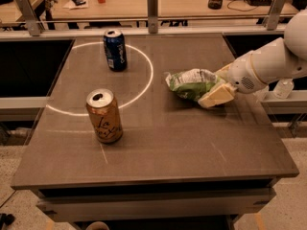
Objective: Move green jalapeno chip bag near orange can
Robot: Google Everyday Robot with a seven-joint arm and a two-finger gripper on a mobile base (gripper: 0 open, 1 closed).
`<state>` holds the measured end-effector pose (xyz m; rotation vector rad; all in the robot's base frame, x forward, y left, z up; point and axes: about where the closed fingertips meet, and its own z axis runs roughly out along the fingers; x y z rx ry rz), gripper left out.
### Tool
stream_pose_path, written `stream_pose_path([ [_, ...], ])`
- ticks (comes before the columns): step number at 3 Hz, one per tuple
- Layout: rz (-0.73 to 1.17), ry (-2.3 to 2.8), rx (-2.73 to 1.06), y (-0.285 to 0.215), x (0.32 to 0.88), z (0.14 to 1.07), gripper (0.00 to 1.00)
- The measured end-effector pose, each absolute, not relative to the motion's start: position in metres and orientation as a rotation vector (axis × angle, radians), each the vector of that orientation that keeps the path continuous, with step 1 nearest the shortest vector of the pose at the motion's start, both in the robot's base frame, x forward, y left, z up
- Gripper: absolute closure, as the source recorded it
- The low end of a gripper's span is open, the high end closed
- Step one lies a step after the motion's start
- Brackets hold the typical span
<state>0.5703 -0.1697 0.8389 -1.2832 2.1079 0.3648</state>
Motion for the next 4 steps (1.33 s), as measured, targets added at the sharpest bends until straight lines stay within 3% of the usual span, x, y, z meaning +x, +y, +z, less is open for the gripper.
stream_pose_path([
  [2, 0.554, 2.015, -1.504, -0.143, 0.552, 0.828, 0.86],
  [3, 0.554, 2.015, -1.504, -0.143, 0.552, 0.832, 1.00],
  [4, 0.554, 2.015, -1.504, -0.143, 0.552, 0.832, 1.00],
])
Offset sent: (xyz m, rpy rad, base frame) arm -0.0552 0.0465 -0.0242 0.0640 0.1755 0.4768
